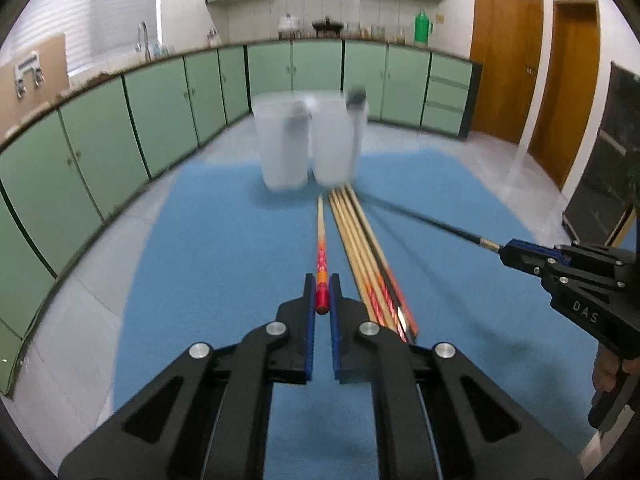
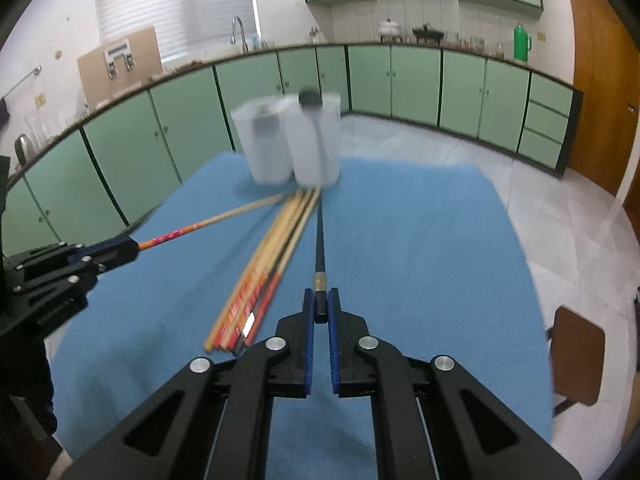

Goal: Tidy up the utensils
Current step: 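Lift both held chopsticks and carry them over the white holder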

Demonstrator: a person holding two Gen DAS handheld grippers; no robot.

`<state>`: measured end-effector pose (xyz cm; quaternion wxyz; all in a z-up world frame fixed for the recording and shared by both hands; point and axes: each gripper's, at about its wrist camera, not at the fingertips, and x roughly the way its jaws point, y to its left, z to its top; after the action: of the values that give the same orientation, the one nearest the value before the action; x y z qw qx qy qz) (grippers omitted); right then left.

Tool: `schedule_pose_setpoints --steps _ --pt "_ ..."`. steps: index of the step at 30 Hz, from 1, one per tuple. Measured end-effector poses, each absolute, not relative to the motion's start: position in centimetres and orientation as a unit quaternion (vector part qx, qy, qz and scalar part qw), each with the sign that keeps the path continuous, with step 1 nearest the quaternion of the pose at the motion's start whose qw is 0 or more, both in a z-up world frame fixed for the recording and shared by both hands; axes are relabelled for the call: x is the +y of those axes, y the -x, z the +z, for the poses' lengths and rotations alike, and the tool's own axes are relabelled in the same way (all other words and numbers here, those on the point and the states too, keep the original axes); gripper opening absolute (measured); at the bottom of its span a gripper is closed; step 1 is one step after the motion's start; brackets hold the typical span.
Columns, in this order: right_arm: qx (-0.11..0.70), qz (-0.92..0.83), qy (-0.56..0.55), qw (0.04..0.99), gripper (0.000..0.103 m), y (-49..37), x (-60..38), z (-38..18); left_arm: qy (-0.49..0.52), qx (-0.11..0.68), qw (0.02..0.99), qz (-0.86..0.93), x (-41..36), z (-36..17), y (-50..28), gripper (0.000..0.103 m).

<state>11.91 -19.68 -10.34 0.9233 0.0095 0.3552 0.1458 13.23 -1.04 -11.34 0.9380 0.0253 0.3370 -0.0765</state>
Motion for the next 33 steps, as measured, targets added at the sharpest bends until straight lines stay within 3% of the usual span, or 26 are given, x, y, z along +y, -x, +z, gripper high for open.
schedule_pose_setpoints --steps 8,21,33 --pt "0.31 0.168 -0.015 0.936 0.006 -13.3 -20.8 -3.7 -0.01 0.267 0.96 -0.088 0.0 -4.3 -13.6 0.005" --pt "0.296 0.213 0.0 0.931 0.006 -17.7 -20.3 1.6 0.009 0.249 0.962 -0.116 0.5 -1.5 -16.8 0.005" --pt "0.21 0.249 -0.008 0.945 0.006 -21.6 -20.2 10.8 0.006 0.152 0.983 -0.106 1.0 6.2 -20.2 0.005"
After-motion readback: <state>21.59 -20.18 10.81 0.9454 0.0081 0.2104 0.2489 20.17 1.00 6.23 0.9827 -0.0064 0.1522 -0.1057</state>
